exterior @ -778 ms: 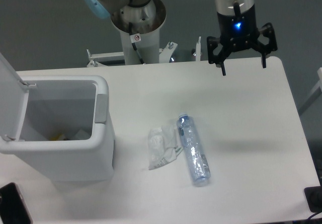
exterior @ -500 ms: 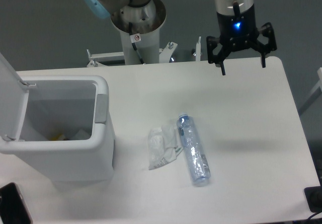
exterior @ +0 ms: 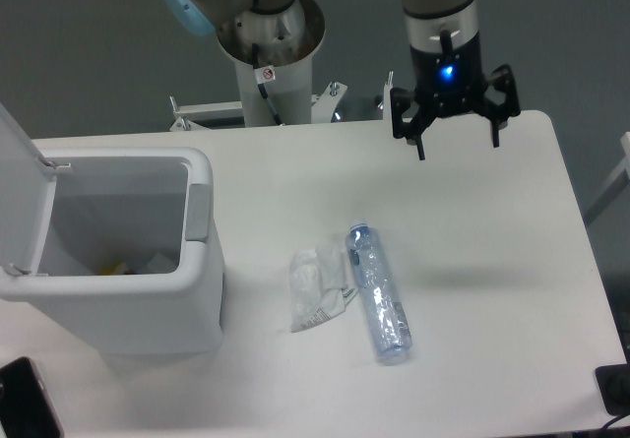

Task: Place the trash in the trash can
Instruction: 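Move the gripper down toward the crumpled plastic bag, then lower the gripper onto the plastic bag and close on it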

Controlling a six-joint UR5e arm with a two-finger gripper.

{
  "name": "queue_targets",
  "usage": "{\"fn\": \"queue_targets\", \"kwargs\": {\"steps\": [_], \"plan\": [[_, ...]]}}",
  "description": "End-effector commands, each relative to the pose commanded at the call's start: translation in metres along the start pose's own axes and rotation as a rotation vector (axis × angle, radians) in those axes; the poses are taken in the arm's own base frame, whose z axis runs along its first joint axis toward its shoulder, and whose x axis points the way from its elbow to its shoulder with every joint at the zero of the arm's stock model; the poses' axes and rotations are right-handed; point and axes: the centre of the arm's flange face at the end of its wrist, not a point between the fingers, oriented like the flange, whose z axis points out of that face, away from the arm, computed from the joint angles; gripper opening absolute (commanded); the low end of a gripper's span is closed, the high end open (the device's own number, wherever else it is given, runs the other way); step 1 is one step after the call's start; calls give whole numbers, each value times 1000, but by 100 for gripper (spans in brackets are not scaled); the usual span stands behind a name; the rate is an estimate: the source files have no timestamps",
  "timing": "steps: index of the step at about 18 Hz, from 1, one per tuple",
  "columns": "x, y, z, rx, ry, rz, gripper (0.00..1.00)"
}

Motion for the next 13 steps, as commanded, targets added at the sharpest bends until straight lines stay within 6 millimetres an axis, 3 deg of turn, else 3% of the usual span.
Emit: {"fn": "queue_targets", "kwargs": {"steps": [2, 5, 7, 9, 13], "plan": [[41, -3, 20, -34, 48, 64, 100], [78, -3, 54, -80, 111, 130, 100], [109, -18, 83, -114, 153, 200, 100], [129, -23, 107, -145, 184, 232, 100], [148, -25, 130, -178, 215, 261, 100]]}}
